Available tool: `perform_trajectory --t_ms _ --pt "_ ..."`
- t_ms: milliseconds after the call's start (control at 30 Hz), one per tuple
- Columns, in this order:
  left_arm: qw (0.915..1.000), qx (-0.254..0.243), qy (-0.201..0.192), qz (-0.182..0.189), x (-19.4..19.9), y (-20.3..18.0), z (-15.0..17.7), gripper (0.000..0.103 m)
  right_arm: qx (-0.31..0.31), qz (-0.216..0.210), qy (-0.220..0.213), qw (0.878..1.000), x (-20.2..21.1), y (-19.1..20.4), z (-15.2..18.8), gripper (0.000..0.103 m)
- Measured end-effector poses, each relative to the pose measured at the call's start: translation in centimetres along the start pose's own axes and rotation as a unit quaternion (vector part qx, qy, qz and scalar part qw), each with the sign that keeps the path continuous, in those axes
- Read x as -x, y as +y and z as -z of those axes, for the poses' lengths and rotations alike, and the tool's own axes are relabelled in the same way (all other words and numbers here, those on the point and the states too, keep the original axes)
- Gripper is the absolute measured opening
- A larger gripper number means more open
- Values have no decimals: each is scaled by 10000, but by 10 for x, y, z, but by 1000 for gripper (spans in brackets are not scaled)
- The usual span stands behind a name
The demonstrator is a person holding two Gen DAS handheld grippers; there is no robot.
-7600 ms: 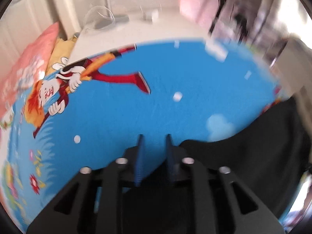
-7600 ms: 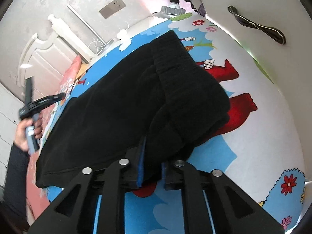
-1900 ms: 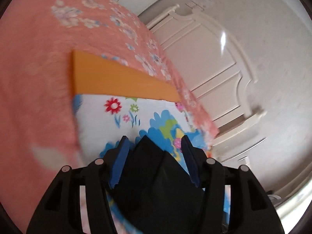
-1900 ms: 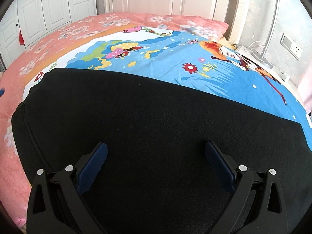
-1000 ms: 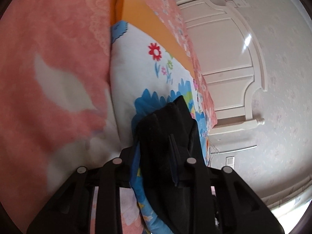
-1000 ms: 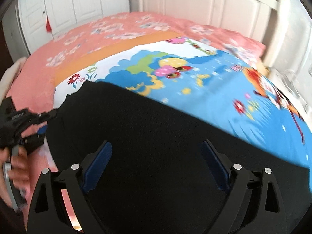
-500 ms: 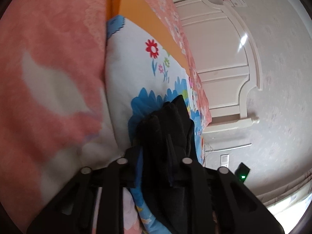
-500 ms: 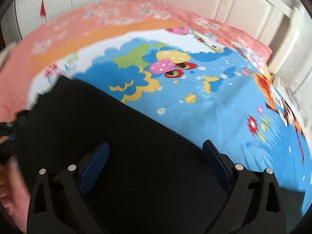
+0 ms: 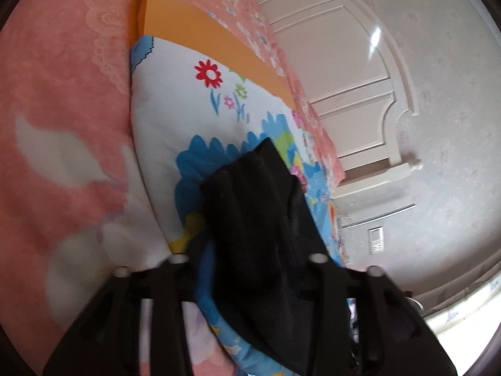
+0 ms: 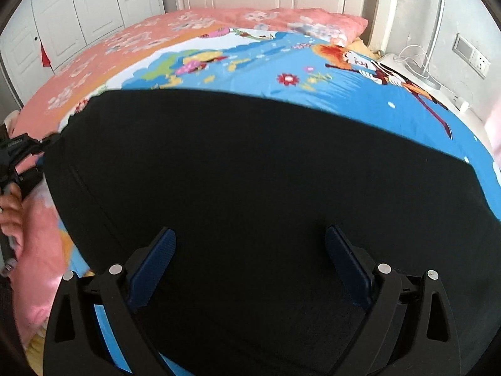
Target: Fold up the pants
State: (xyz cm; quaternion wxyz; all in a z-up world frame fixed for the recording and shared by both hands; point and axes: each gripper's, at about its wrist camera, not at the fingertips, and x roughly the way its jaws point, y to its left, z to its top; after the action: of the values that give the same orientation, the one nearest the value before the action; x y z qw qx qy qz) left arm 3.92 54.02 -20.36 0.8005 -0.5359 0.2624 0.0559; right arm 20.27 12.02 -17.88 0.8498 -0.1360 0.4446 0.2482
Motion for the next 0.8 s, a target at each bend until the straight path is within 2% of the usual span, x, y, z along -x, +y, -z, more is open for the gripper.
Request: perform_trajectory --t_ms 100,333,533,600,633,667,700,733,767,800 --pt "10000 -10 -29 -82 2 1 0 12 91 81 -48 9999 0 4 2 94" --pt "9976 -525 -193 -420 13 -31 0 11 78 106 -129 9998 -3 4 4 96" --pt "9896 -1127 -299 -840 19 -67 6 11 49 57 -106 9999 -4 2 3 97" --pt "9846 -1371 -327 -1031 22 -81 9 11 -13 -28 -49 10000 -3 -1 1 97" --pt "9812 -1518 -352 -1141 23 -89 11 11 -99 -158 8 9998 -1 -5 0 97" --pt "9750 -1746 -384 -1317 24 -102 14 11 -322 -487 60 9983 6 -16 -3 97" --pt "9655 -2059 -435 -1536 24 -119 20 11 -593 -820 74 9948 11 -27 -6 97" --pt "9519 -2459 -512 -1755 25 -140 29 11 -987 -1276 88 9869 17 -43 -9 97" --pt "9416 -2742 -561 -1870 24 -155 36 11 -1581 -1962 95 9677 22 -68 -12 97" --pt "9228 -3212 -635 -2033 23 -178 51 11 -1969 -2391 93 9508 24 -84 -13 97"
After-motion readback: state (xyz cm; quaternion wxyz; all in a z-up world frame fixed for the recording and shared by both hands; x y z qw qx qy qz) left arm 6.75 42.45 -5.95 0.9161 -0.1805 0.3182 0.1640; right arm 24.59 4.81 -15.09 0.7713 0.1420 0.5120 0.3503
